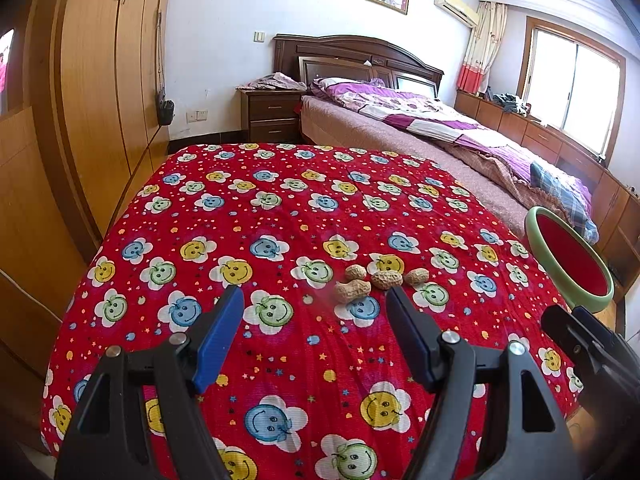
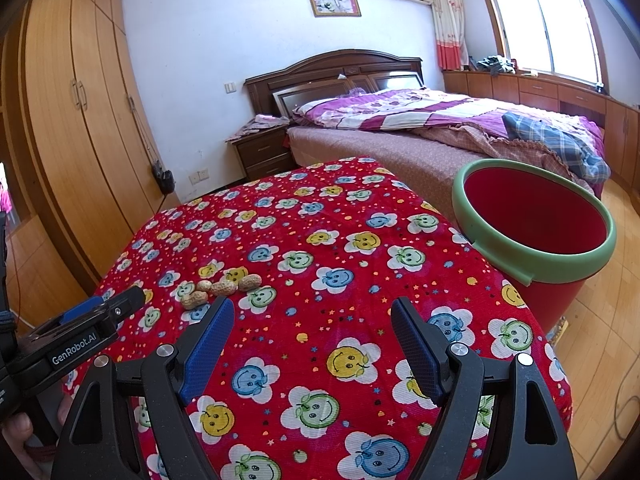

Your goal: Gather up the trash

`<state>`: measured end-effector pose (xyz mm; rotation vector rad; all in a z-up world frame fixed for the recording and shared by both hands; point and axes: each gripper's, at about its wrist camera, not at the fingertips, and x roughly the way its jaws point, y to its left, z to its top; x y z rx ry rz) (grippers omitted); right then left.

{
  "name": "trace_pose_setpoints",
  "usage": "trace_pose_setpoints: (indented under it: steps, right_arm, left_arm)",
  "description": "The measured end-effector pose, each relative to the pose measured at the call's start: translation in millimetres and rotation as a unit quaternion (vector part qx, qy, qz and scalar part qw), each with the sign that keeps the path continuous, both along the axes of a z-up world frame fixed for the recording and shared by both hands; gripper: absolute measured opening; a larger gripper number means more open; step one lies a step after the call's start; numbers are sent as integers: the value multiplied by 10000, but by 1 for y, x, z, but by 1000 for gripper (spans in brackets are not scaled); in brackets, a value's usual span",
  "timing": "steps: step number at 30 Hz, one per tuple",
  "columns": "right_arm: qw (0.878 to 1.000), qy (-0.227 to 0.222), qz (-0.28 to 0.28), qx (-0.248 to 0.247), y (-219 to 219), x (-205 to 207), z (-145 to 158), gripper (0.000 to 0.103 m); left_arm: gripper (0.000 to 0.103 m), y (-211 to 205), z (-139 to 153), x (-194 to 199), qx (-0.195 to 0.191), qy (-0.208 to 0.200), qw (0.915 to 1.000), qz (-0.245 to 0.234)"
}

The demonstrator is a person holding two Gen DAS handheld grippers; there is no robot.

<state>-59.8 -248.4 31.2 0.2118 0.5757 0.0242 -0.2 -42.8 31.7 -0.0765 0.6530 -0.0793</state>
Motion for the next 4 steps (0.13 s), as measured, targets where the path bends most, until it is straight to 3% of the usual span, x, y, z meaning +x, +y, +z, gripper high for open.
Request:
trace_pose_setpoints:
  steps: [4]
  right_arm:
    - [10000, 2, 3, -1, 0, 0, 0, 81]
  left_arm:
    - [73, 0, 0, 0, 12, 0, 10000, 5]
